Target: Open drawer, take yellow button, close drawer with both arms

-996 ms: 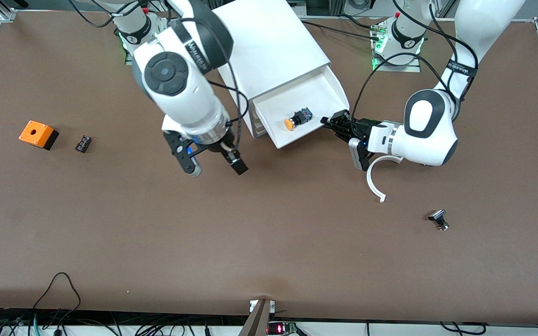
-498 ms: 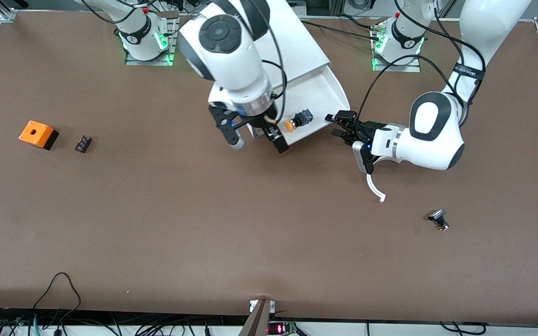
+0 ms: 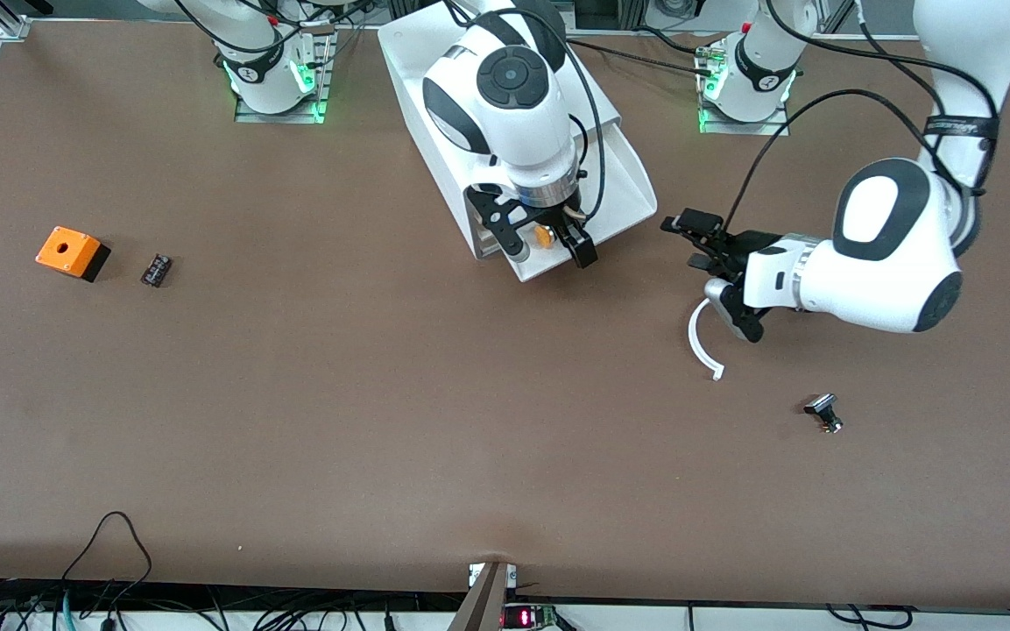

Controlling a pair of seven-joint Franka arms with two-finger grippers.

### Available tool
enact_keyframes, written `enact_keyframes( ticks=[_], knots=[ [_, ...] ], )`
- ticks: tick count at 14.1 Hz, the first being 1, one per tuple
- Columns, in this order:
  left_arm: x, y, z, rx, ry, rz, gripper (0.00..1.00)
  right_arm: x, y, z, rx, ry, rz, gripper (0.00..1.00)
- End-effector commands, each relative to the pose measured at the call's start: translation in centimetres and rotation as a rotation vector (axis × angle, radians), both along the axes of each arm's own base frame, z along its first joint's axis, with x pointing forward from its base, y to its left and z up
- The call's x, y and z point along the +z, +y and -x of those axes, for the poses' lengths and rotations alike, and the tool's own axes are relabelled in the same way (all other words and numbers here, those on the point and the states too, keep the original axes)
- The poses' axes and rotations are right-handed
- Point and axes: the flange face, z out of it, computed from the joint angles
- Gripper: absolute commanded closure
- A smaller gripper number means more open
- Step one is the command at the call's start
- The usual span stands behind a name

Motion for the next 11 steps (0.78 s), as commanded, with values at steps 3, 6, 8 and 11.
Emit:
enact_keyframes(
  ticks=[3,6,8,11],
  knots=[
    [5.7,1.6,-1.2,0.042,-0.002,-0.238,0.0,-0.8,0.7,0.9,-0.01,0.047,-0.007,0.05],
    [8.3,1.6,-1.2,0.098,-0.03,-0.404,0.0,-1.7,1.5,2.4,0.012,0.06,0.011,0.11],
    [9.7,2.0,-1.2,0.111,-0.045,-0.497,0.0,-2.3,1.9,3.2,0.021,0.068,0.021,0.11],
    [12.0,1.2,-1.0,0.075,-0.092,-0.579,0.0,-3.0,2.4,4.3,0.035,0.08,0.035,0.11]
  ],
)
